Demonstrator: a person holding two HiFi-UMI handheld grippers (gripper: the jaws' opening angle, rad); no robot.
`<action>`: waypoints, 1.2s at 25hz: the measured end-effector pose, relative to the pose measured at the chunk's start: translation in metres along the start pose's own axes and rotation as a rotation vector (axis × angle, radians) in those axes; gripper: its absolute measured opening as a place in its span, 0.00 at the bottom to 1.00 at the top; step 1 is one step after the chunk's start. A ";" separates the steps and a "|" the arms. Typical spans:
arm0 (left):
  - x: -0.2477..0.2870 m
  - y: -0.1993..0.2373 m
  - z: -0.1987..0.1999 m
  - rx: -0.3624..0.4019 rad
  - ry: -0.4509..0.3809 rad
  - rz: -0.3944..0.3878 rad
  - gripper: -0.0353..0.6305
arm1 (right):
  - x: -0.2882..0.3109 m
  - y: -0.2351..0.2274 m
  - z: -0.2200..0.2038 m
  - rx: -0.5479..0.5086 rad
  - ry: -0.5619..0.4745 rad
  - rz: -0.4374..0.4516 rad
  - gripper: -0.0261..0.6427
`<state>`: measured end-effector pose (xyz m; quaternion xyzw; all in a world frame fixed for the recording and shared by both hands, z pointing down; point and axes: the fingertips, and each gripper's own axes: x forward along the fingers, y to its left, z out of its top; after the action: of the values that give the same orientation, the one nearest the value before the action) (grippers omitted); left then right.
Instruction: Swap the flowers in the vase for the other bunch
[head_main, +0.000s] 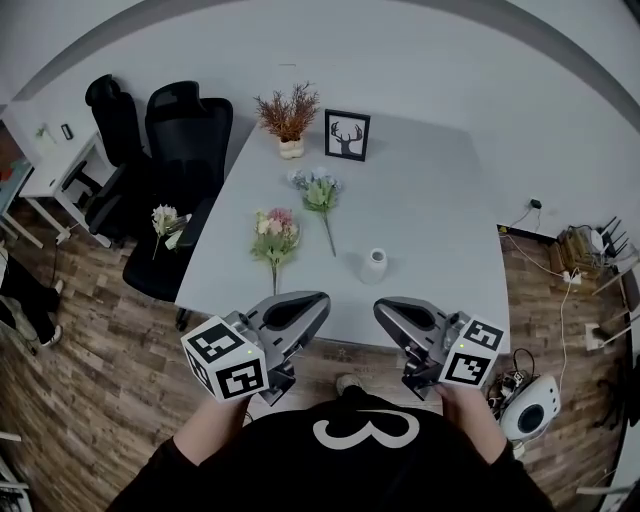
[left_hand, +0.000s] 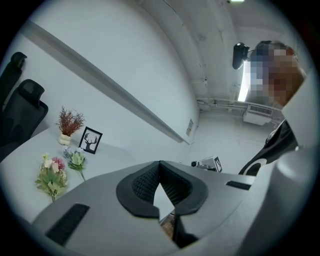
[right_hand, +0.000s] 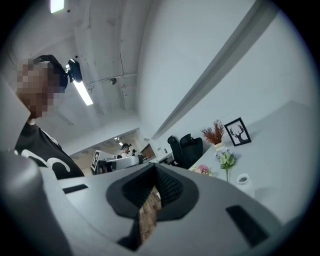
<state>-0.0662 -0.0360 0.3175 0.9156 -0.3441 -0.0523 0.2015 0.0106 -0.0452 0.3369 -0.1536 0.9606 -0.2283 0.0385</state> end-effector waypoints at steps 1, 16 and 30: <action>0.002 0.007 0.001 -0.002 0.000 0.013 0.07 | 0.004 -0.007 0.004 0.000 0.001 0.005 0.05; -0.025 0.122 0.012 -0.119 -0.056 0.305 0.07 | 0.127 -0.136 0.088 -0.162 0.124 0.095 0.05; -0.097 0.179 -0.035 -0.285 -0.086 0.577 0.07 | 0.261 -0.303 0.016 -0.442 0.536 -0.109 0.37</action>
<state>-0.2408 -0.0830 0.4181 0.7397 -0.5869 -0.0793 0.3196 -0.1504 -0.3908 0.4582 -0.1441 0.9531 -0.0486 -0.2615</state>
